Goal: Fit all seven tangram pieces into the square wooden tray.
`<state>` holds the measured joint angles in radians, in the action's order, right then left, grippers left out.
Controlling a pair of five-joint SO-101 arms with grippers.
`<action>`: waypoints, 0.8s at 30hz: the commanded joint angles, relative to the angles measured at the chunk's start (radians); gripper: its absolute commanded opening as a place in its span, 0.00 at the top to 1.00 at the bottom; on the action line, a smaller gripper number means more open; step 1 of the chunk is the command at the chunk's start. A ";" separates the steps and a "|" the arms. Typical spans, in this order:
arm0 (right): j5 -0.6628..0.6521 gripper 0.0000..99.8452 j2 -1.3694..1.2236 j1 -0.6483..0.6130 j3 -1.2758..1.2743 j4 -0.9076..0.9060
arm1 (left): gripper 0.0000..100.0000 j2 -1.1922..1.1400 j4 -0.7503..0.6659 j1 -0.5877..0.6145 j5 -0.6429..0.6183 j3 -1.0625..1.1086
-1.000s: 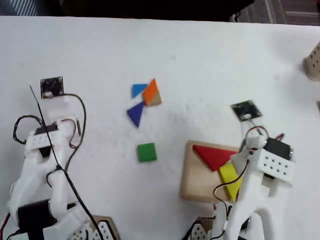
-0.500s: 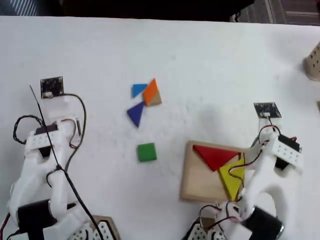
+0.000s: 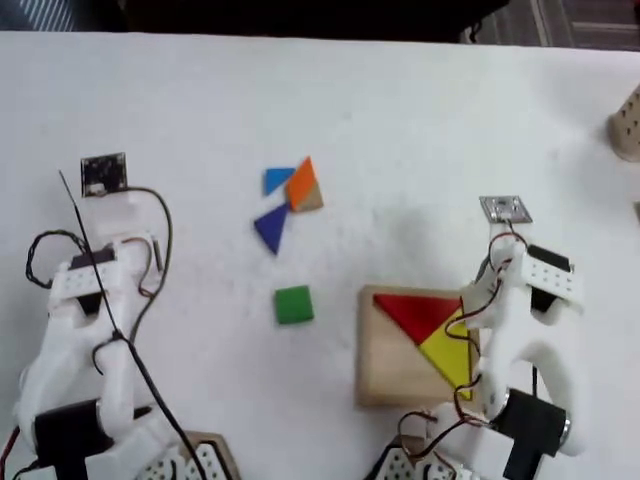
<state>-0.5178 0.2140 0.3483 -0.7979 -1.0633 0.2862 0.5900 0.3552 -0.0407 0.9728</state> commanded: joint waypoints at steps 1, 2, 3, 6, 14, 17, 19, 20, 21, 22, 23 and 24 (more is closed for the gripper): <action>0.009 0.98 0.093 -0.015 0.034 -0.048 | 0.98 0.005 -0.046 0.010 0.008 -0.048; 0.009 0.98 0.117 -0.018 0.034 -0.077 | 0.98 0.005 -0.046 0.010 0.008 -0.048; 0.009 0.98 0.145 -0.025 0.032 -0.110 | 0.98 0.005 -0.046 0.010 0.008 -0.048; 0.000 0.98 0.254 -0.068 0.026 -0.225 | 0.98 0.005 -0.046 0.010 0.008 -0.048; -0.195 0.98 0.486 -0.355 -0.216 -0.298 | 0.98 0.005 -0.046 0.010 0.008 -0.046; -0.272 0.98 0.487 -0.404 -0.301 -0.248 | 0.98 0.005 -0.046 0.010 0.008 -0.046; -0.282 0.98 0.487 -0.392 -0.331 -0.205 | 0.98 0.005 -0.046 0.010 0.008 -0.046; -0.282 0.98 0.487 -0.386 -0.353 -0.177 | 0.98 0.005 -0.046 0.010 0.008 -0.046; -0.284 0.98 0.487 -0.381 -0.377 -0.145 | 0.98 0.005 -0.046 0.010 0.008 -0.046; -0.284 0.98 0.487 -0.381 -0.402 -0.113 | 0.98 0.005 -0.046 0.010 0.008 -0.046; -0.284 0.98 0.487 -0.378 -0.425 -0.088 | 0.98 0.005 -0.046 0.010 0.008 -0.046; -0.284 0.98 0.487 -0.367 -0.442 -0.073 | 0.98 0.005 -0.046 0.010 0.008 -0.046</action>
<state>-0.7864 0.6805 -0.0353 -1.2121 -1.1937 0.2862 0.5900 0.3552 -0.0407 0.9728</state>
